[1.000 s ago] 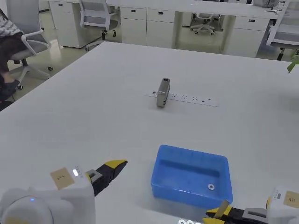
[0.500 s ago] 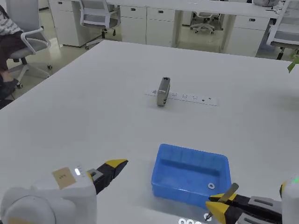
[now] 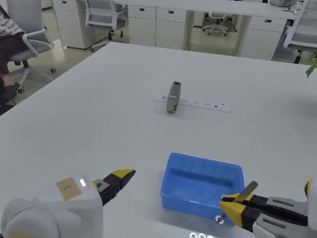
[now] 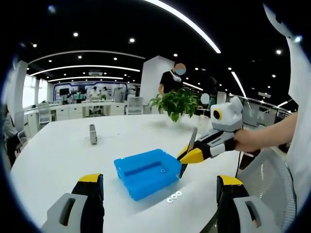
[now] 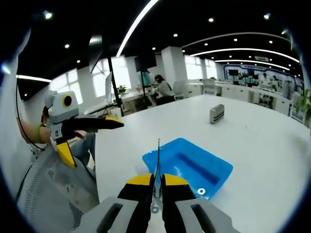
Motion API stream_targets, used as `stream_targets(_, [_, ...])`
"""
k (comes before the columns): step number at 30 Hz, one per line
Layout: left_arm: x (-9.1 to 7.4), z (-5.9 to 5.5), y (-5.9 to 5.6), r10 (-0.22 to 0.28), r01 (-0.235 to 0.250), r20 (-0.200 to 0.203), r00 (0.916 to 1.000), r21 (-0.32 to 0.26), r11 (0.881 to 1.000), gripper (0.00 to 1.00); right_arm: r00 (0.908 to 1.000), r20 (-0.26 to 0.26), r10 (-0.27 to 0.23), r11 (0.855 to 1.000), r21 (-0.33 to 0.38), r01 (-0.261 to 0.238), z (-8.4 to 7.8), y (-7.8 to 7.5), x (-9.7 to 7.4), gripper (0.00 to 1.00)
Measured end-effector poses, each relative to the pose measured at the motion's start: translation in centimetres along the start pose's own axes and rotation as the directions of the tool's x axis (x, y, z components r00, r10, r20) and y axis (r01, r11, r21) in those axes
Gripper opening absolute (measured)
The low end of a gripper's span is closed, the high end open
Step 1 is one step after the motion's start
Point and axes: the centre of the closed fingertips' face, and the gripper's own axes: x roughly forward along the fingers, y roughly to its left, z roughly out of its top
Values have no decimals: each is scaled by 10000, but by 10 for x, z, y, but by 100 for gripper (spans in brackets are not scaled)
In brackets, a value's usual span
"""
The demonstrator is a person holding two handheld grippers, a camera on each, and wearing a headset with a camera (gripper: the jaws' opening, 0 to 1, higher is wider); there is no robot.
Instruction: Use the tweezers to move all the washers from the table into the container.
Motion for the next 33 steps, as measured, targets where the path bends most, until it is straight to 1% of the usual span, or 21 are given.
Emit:
stream_targets(6, [0,-1,0,9,-9,-30,10000,26,10000,99,10000,48,85,9999,-58,-85,7,-5,2,3])
stream_targets(13, [0,-1,1,34,-34,-21,10000,12,10000,99,9998,196,-25,9994,348,18,14,-21,7,3])
stream_targets(18, [0,-1,0,22,-21,-64,10000,117,9999,99,9985,228,-489,9952,859,468,16,-38,12,3])
stream_targets(20, [0,-1,0,33,-32,-66,10000,179,9998,99,9980,212,-590,9934,1001,566,16,-41,13,3])
stream_targets(21, [-1,-1,0,44,-43,-59,10000,203,9998,99,9970,193,-753,9906,1155,726,15,-45,14,3])
stream_targets(23, [-1,-1,1,60,-60,-31,10000,190,9998,99,9961,160,-868,9883,1272,841,14,-50,17,3])
stream_targets(25, [-1,-1,1,83,-83,-27,10000,197,9998,99,9938,41,-1113,9838,1416,1096,12,-57,20,3])
stream_targets(27, [-2,-1,2,104,-102,-60,9999,265,9996,99,9921,49,-1257,9797,1582,1234,13,-61,23,3])
stream_targets(30, [-2,-4,2,218,-202,-225,9995,715,9972,99,9877,-124,-1558,9739,1653,1557,11,-68,29,3])
stream_targets(31, [-2,-6,2,196,-171,-330,9993,734,9972,99,9867,-144,-1621,9724,1679,1622,10,-69,31,3])
stream_targets(32, [-1,-8,1,186,-146,-494,9986,799,9967,99,9856,-210,-1676,9703,1733,1687,9,-69,33,3])
stream_targets(33, [-1,-13,1,157,-83,-753,9970,969,9953,99,9845,-244,-1738,9682,1786,1754,8,-69,35,3])
